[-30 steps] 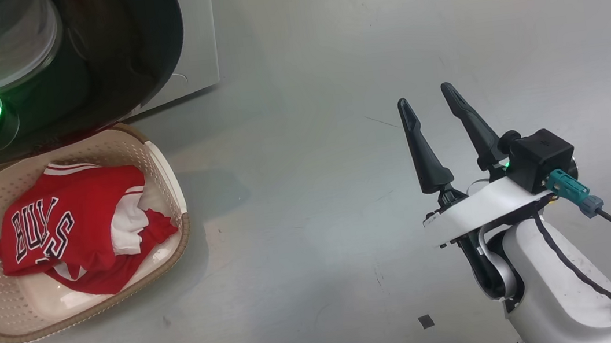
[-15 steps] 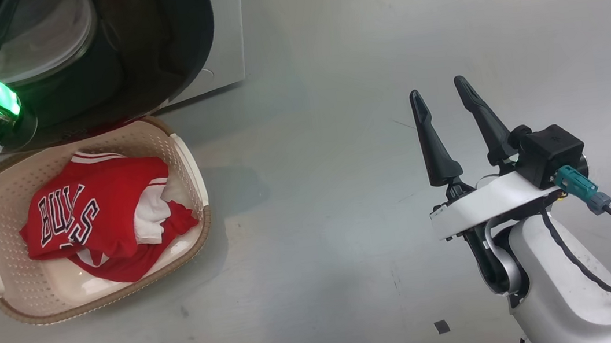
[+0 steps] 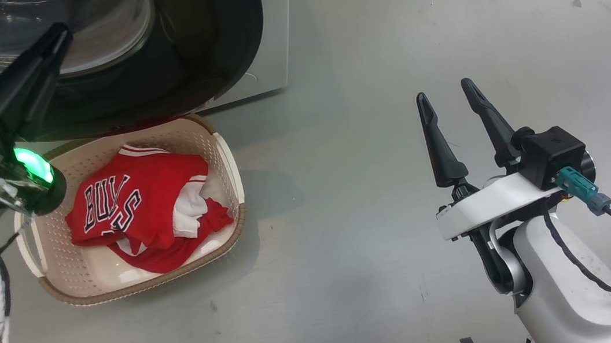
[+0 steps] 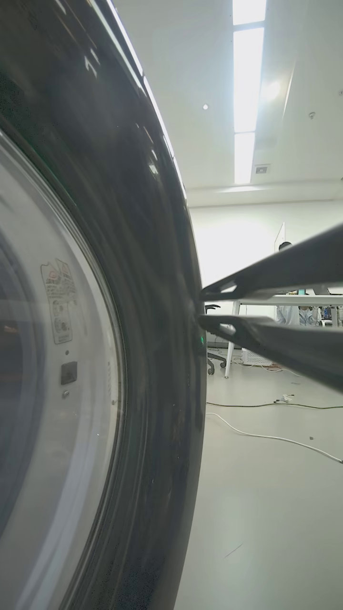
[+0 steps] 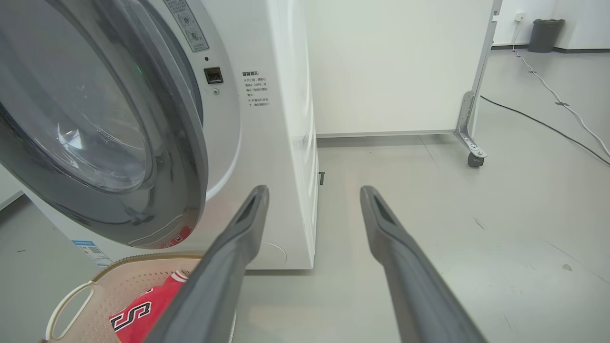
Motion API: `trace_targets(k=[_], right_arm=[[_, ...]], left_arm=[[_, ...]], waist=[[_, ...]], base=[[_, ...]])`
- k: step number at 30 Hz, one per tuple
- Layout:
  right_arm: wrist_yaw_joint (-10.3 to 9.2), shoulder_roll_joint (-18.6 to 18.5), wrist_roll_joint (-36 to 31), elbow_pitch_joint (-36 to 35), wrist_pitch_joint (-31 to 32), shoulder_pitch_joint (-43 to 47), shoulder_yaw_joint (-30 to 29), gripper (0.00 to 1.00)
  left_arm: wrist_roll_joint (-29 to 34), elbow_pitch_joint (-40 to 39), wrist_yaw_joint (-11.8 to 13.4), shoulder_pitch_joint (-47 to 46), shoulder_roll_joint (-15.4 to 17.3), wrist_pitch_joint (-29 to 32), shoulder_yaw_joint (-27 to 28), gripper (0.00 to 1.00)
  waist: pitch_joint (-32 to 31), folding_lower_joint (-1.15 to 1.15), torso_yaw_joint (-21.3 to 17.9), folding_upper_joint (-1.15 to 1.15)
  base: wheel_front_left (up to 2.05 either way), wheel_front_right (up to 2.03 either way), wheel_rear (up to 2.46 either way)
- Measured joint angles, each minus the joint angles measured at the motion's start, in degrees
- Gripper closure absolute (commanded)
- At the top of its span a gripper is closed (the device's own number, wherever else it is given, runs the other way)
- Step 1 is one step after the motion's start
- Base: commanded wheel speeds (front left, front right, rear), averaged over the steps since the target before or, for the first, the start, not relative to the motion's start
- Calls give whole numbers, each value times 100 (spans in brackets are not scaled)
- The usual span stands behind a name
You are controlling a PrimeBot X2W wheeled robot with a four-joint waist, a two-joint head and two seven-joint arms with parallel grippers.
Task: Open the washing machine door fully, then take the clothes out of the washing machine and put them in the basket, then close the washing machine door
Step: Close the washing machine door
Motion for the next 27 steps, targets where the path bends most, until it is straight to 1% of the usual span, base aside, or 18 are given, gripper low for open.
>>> trace_targets(k=[3,4,5,8,14,16,18,21,23,27], right_arm=[[0,-1,-41,22,0,34,-45,0],[0,-4,-48,38,0,44,-53,0],[1,-8,-55,57,0,55,-55,0],[4,-7,-86,126,0,91,-53,0],[7,-10,-127,190,-1,213,-56,0],[7,-10,-134,193,-1,246,-63,0],[57,-10,-135,229,-1,310,-57,0],[56,-11,-144,253,-1,378,-70,0],[56,-15,-149,269,-1,449,-98,0],[56,-32,-190,302,-1,580,-158,0]], left_arm=[[-8,42,-103,259,-58,30,3,39],[-9,51,-153,342,-83,30,19,23],[-9,54,-214,433,-108,27,36,0],[-52,86,-399,740,-135,24,116,0],[-51,114,-572,1368,-224,-89,221,0],[-51,92,-600,1572,-282,-119,247,0],[-51,78,-643,1885,-346,-183,355,0],[-51,21,-658,2201,-411,-296,469,0],[-51,-15,-699,2390,-528,-375,545,0],[-66,-145,-700,2792,-743,-534,692,0]], waist=[[-73,0,99,0],[-97,0,133,0],[-123,0,166,0],[-222,0,242,0],[-426,0,374,0],[-490,0,413,0],[-581,0,463,0],[-672,0,501,0],[-729,0,530,0],[-850,0,587,0]], base=[[0,0,0],[0,0,0],[0,0,0],[0,0,0],[0,0,0],[0,0,0],[0,0,0],[0,0,0],[0,0,0],[0,0,0]])
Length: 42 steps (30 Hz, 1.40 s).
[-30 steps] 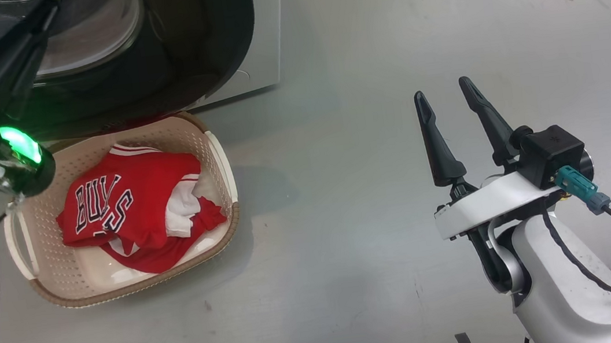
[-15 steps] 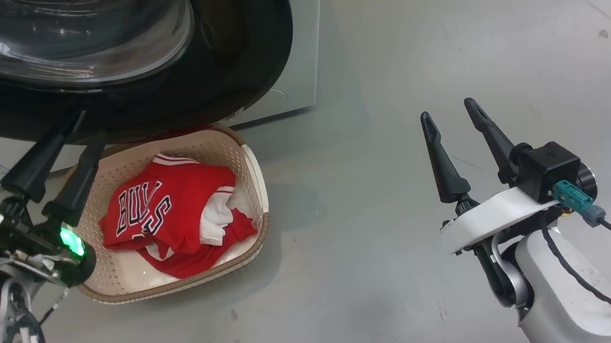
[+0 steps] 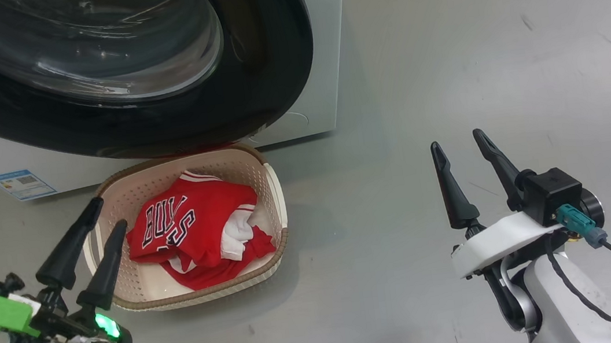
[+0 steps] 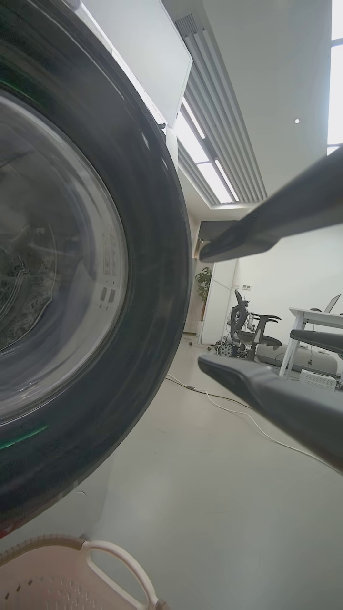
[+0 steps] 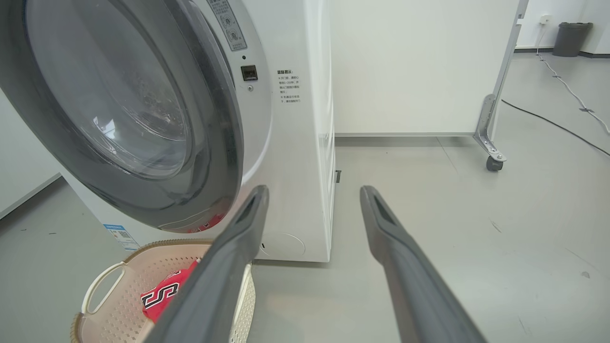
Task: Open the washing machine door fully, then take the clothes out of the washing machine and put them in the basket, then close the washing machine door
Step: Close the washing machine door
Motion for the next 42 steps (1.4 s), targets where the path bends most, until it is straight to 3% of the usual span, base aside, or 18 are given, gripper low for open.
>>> trace_targets(k=[7,11,18,22,25,33,35,42], right_arm=[[-5,-31,-1,43,0,218,-86,0],[-9,-44,-1,45,0,295,-120,0],[-8,-58,-8,60,0,346,-118,0],[-8,-66,-12,58,0,382,-134,0],[-8,-81,-52,58,0,428,-159,0],[-9,-110,-59,47,0,520,-186,0],[-14,-112,-59,47,0,579,-189,0],[-14,-111,-62,46,0,730,-157,0]], left_arm=[[53,-409,-1,577,-474,-402,392,0],[488,-695,-1,744,-592,-772,602,0],[2175,-1051,-1,1047,-514,-1840,770,0],[3439,-1156,-4,1178,-352,-2495,557,0],[3857,-1137,-4,1279,-323,-2802,483,0],[6295,-1408,14,1378,286,-3914,-67,0],[6851,-1479,193,1383,472,-4105,-204,0],[8259,-1517,887,1568,602,-4385,-711,0]], waist=[[-206,0,138,0],[-307,0,232,0],[-509,0,339,0],[-631,0,357,0],[-691,0,363,0],[-925,0,373,0],[-975,0,379,0],[-1126,0,393,0]], base=[[0,0,0],[0,0,0],[0,0,0],[0,0,0],[0,0,0],[0,0,0],[0,0,0],[0,0,0]])
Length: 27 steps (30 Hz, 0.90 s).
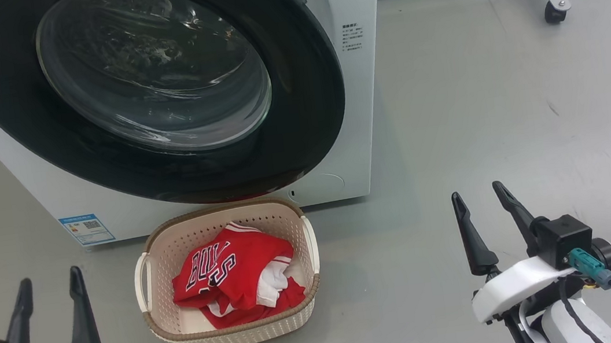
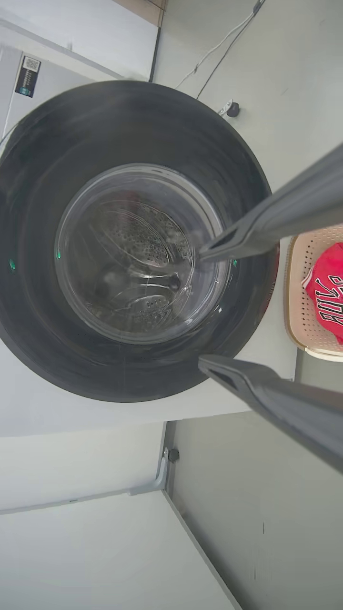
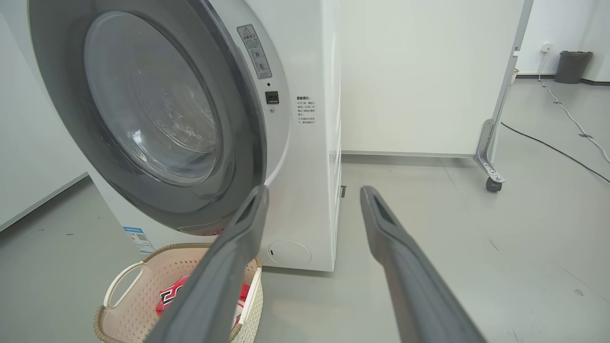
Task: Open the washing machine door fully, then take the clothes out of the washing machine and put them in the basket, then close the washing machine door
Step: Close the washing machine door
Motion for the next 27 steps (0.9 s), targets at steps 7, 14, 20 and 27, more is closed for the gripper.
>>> trace_targets(k=[7,14,20,27], right_arm=[[-1,2,0,7,0,200,19,0],[-43,10,4,15,0,330,-2,0],[-44,13,5,36,0,433,-1,0],[-53,15,5,32,0,505,4,0]], left_arm=[[634,55,377,300,22,10,-410,0],[845,177,427,467,-181,51,-548,0],[971,204,436,535,-348,70,-560,0],[1083,205,479,593,-450,112,-519,0]], waist=[[-84,0,0,0],[-144,0,14,0],[-213,0,42,0],[-256,0,59,0]], base=[[0,0,0],[0,0,0],[0,0,0],[0,0,0]])
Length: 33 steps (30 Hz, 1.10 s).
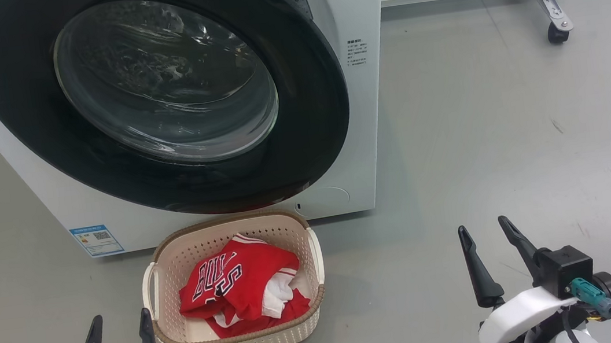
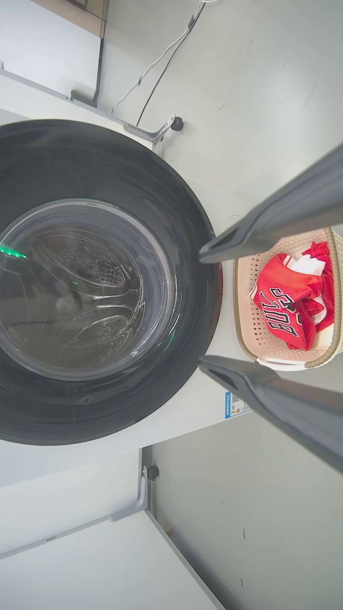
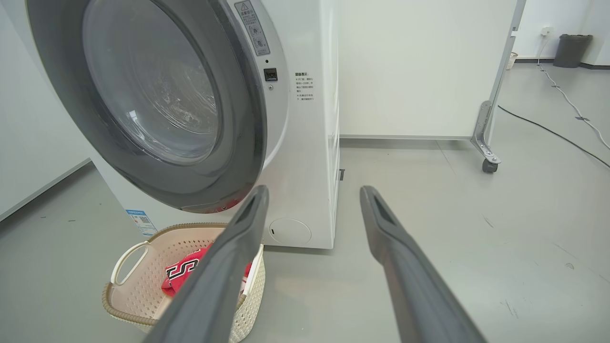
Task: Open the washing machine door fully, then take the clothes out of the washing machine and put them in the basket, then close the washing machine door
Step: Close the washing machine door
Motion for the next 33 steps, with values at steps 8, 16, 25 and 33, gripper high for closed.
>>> trace_targets(k=[8,16,25,33], right_arm=[[-43,1,7,-15,1,20,0,0],[-45,3,7,-44,3,23,1,0],[-48,12,8,-74,5,24,12,65],[-48,12,14,-88,8,24,12,100]], left_arm=[[121,-19,1,1,-136,51,59,0],[238,-84,2,4,-258,109,148,0],[360,-159,4,13,-325,177,246,0],[427,-193,4,13,-401,209,285,0]], waist=[[-24,0,6,0],[-15,0,14,0],[22,0,8,0],[66,0,12,0]], base=[[0,0,0],[0,0,0],[0,0,0],[0,0,0]])
